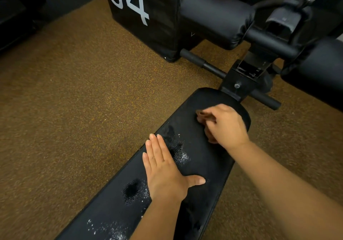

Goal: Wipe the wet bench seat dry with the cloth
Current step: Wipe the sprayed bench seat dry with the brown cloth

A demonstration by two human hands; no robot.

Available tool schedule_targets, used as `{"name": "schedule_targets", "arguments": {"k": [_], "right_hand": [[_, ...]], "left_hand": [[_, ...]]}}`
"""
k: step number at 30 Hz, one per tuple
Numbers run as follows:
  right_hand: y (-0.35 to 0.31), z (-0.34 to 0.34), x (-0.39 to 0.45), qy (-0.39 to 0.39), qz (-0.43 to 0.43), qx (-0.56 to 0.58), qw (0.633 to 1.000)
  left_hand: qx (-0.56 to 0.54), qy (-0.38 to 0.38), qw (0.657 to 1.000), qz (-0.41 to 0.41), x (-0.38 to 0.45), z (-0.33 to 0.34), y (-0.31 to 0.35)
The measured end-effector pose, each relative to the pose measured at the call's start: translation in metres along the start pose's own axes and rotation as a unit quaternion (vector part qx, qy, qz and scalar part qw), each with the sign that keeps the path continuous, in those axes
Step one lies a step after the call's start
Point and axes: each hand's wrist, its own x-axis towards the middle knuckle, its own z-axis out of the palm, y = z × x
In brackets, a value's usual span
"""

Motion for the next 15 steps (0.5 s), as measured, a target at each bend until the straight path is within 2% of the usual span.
{"name": "schedule_targets", "arguments": {"k": [2,4,6,8,10,12,15], "right_hand": [[-0.034,0.017,0.002,0.015,-0.016,0.026,0.999],[-0.057,0.027,-0.019,-0.038,-0.089,0.053,0.994],[-0.053,0.019,-0.047,-0.098,-0.147,0.071,0.982],[-0.030,0.001,-0.062,-0.126,-0.172,0.060,0.975],[-0.005,-0.011,-0.058,-0.118,-0.145,0.030,0.982],[0.009,-0.013,-0.033,-0.061,-0.074,0.020,0.995],[-0.021,0.008,-0.003,0.010,0.000,0.024,1.000]], "left_hand": [[-0.008,0.007,1.000,0.003,0.000,0.001,0.000],[-0.007,0.011,1.000,0.004,0.001,0.002,0.000],[-0.002,0.011,1.000,0.004,0.001,0.002,0.000],[-0.011,0.014,1.000,0.006,0.001,0.002,-0.001],[-0.020,0.016,1.000,0.011,0.001,0.002,-0.002],[-0.024,0.018,0.999,0.013,0.000,0.003,-0.001],[-0.018,0.024,0.999,0.013,0.001,0.005,-0.001]]}}
